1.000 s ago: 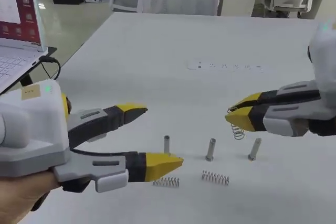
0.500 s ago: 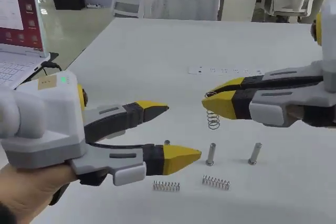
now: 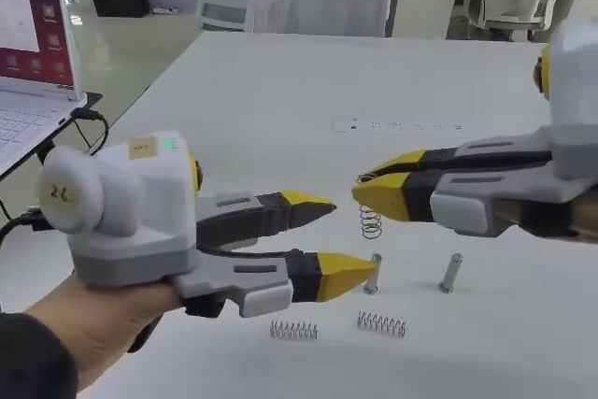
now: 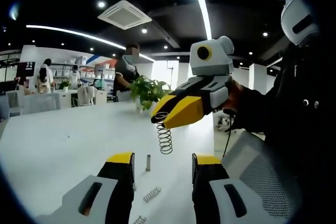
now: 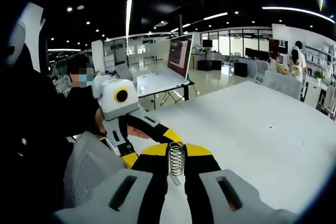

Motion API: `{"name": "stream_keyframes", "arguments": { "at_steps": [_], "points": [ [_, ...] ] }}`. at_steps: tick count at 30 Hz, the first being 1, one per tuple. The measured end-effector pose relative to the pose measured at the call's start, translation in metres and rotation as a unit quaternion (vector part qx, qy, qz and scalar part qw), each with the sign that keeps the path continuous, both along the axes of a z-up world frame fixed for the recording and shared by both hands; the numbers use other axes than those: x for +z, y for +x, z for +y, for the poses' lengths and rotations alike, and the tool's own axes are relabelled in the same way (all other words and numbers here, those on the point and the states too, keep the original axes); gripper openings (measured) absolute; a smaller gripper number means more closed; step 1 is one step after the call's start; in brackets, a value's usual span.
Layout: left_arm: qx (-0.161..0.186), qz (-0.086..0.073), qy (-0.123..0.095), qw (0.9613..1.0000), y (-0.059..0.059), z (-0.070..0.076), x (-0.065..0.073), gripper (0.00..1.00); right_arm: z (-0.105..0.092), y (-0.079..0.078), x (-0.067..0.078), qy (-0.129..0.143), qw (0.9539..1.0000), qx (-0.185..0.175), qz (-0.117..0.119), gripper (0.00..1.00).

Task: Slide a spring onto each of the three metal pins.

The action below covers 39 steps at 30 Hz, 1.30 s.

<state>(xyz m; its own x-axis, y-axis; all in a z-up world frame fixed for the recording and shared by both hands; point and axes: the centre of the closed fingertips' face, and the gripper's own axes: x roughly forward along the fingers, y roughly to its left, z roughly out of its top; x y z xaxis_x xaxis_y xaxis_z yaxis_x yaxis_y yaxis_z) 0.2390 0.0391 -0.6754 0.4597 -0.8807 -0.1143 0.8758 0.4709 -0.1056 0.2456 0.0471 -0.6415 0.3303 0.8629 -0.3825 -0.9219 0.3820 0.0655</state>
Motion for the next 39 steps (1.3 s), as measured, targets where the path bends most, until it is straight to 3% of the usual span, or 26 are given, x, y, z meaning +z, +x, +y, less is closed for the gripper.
{"name": "stream_keyframes", "arguments": {
  "at_steps": [10,22,33,39],
  "points": [
    [-0.015,0.003,0.002,0.9999,0.000,-0.007,-0.009,0.23,0.007,-0.003,-0.007,0.014,0.9998,0.004,0.017,0.08],
    [-0.024,0.002,-0.002,0.9997,-0.001,-0.010,-0.010,0.08,0.012,-0.007,-0.009,0.023,0.9994,0.008,0.026,0.08],
    [-0.027,0.000,0.009,0.9996,-0.001,-0.010,-0.015,0.03,0.010,-0.007,-0.013,0.021,0.9992,0.008,0.032,0.08],
    [-0.037,-0.003,0.026,0.9990,-0.005,-0.014,-0.021,0.02,0.004,-0.012,-0.018,0.003,0.9991,0.017,0.040,0.08]
  ]
}}
